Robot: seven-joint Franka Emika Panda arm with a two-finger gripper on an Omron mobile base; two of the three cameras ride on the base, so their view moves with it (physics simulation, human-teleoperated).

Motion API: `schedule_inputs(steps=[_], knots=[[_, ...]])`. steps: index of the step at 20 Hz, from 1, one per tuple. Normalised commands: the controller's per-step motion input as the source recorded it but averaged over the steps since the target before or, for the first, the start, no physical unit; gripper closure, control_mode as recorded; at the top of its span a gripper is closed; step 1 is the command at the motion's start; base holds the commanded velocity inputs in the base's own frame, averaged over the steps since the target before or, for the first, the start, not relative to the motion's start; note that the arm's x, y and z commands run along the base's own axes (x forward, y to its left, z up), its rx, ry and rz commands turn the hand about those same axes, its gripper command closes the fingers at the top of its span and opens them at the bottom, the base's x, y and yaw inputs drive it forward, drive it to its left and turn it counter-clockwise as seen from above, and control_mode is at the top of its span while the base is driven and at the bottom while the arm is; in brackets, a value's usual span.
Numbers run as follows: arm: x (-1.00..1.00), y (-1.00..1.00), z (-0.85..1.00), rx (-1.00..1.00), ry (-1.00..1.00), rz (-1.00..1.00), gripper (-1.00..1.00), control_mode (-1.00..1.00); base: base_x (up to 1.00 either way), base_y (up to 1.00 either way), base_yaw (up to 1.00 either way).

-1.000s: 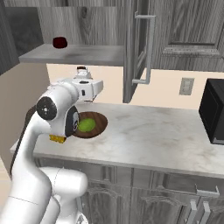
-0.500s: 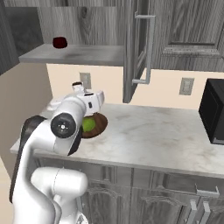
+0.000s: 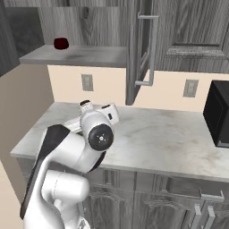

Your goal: Pick the cheese from the fridge and the cheese grater from the cabinet and place them next to the salad bowl.

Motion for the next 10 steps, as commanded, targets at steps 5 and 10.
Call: schedule_inputs(steps=[5,10], knots=[[-0.02,-0.04,-0.96,-0.16,-0.02,0.24,1.0,-1.0,0.0,0.0,0.0],[0.13,-0.1,-0.71,-0.01,-0.02,0.2,1.0,-1.0,0.0,0.0,0.0]])
